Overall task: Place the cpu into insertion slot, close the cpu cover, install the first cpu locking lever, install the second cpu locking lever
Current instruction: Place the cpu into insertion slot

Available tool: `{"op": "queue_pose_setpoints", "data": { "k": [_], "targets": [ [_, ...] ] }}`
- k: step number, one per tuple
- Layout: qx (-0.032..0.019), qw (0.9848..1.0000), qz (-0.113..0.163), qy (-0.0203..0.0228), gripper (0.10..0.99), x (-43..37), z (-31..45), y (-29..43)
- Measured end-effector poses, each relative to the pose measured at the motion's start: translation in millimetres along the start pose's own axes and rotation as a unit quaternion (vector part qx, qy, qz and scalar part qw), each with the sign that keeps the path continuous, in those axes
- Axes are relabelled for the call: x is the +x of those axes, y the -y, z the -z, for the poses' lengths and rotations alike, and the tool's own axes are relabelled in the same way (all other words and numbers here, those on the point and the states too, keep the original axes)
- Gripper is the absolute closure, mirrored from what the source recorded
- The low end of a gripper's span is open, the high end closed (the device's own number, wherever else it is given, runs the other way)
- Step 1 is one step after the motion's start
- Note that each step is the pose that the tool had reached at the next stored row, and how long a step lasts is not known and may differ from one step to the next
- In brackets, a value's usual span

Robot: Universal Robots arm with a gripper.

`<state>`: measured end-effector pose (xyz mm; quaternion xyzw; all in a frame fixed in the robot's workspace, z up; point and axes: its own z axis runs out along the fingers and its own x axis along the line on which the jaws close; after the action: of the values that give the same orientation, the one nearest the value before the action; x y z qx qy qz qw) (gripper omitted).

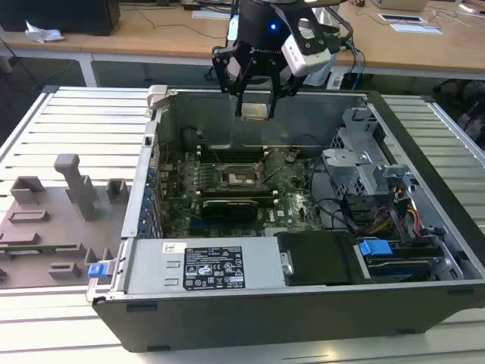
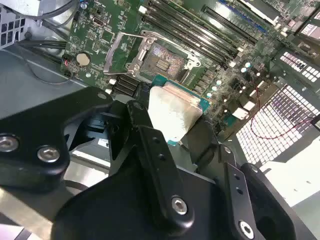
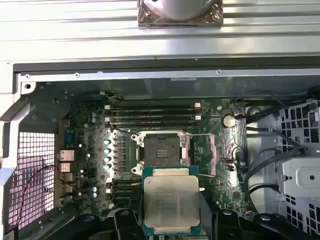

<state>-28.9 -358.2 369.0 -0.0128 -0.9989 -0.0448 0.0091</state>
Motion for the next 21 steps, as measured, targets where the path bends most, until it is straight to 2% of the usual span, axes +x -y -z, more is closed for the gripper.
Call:
{"op": "queue_pose_setpoints", "data": {
  "k": [21],
  "targets": [
    [0.0001,1.0000,0.000,0.0000,0.545,-0.2,-12.0,1.1]
  ]
}}
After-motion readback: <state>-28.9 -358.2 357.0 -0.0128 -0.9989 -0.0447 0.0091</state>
